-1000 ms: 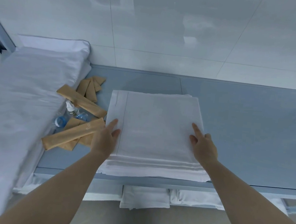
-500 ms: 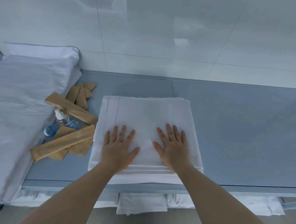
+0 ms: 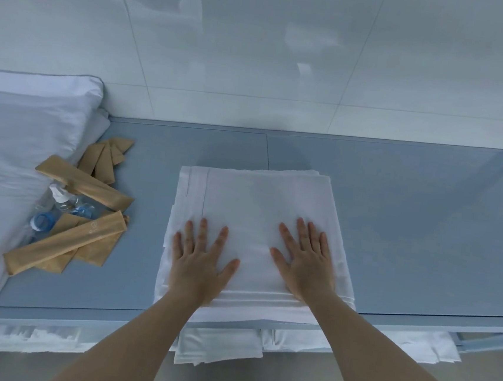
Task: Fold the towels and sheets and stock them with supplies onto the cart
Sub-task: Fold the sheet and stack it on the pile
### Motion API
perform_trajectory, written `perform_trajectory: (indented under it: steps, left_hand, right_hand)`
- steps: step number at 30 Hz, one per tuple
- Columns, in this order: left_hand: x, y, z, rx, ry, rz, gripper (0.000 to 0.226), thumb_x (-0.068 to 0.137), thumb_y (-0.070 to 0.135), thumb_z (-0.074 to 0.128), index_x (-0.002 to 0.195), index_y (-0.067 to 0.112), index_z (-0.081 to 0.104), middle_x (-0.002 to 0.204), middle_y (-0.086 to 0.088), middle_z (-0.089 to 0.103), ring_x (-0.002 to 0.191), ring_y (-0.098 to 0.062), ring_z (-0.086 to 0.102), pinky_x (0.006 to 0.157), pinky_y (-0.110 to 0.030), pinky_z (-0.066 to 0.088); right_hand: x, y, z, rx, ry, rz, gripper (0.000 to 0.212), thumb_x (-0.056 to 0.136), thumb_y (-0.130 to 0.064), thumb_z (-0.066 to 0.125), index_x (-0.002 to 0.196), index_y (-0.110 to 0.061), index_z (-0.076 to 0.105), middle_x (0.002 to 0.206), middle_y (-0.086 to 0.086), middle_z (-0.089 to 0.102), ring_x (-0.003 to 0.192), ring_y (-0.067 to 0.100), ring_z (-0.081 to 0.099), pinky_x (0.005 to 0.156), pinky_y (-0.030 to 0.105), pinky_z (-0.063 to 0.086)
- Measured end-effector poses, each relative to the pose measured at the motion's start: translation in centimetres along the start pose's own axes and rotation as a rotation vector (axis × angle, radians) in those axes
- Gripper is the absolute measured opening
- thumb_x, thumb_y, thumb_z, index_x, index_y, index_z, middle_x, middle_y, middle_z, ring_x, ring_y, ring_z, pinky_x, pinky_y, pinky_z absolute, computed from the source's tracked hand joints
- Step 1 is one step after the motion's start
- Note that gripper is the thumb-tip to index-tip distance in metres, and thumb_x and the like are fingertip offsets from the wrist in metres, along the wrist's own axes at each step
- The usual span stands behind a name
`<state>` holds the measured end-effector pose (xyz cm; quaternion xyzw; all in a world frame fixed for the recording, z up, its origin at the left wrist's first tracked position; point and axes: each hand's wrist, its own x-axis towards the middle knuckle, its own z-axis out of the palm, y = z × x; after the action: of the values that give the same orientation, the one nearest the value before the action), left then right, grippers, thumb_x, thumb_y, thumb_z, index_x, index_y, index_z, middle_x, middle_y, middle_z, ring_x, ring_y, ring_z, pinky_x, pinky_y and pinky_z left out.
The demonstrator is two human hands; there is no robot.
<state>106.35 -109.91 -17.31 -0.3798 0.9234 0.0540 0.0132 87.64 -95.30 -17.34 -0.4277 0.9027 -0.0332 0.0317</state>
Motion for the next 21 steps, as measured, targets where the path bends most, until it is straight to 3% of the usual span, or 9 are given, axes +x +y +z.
perform_trajectory:
  steps: [10,14,18,21]
  left_hand:
    - [-1.3,5.1,0.4,-0.035,-0.005,-0.023,0.079,0.078,0.077,-0.004,0.150,0.043,-0.011,0.159,-0.011,-0.022,0.142,-0.036,-0.028,0.115,-0.053,-0.014]
    - [-1.2,4.9,0.6,-0.073,0.010,-0.044,0.078,0.079,0.078,0.001,0.149,0.045,-0.008,0.157,-0.018,-0.021,0.142,-0.036,-0.027,0.116,-0.052,-0.013]
    - [-1.3,4.9,0.9,-0.063,0.038,-0.039,0.076,0.081,0.077,0.003,0.150,0.045,-0.007,0.158,-0.019,-0.018,0.143,-0.036,-0.024,0.117,-0.051,-0.010]
    - [-1.2,5.2,0.7,-0.064,0.029,-0.045,0.077,0.080,0.077,0.001,0.149,0.045,-0.008,0.157,-0.019,-0.021,0.143,-0.036,-0.025,0.117,-0.051,-0.011]
  right_hand:
    - [-0.9,4.9,-0.7,-0.045,-0.011,-0.034,0.064,0.082,-0.071,-0.011,0.140,-0.047,-0.024,0.160,-0.003,-0.015,0.147,0.018,-0.015,0.117,0.037,-0.017]
    - [0.3,6.3,-1.2,-0.155,-0.001,-0.044,0.074,0.082,-0.069,-0.015,0.149,-0.037,-0.011,0.162,0.002,-0.006,0.149,0.018,-0.007,0.116,0.038,-0.017]
    - [3.3,8.6,-2.0,-0.135,-0.028,0.063,0.076,0.087,-0.067,-0.006,0.152,-0.029,-0.009,0.160,0.000,-0.016,0.146,0.014,-0.020,0.118,0.041,-0.013]
    - [4.9,9.2,-2.4,-0.069,-0.081,0.056,0.074,0.089,-0.067,0.000,0.152,-0.029,-0.010,0.160,-0.004,-0.018,0.146,0.011,-0.018,0.120,0.042,-0.007]
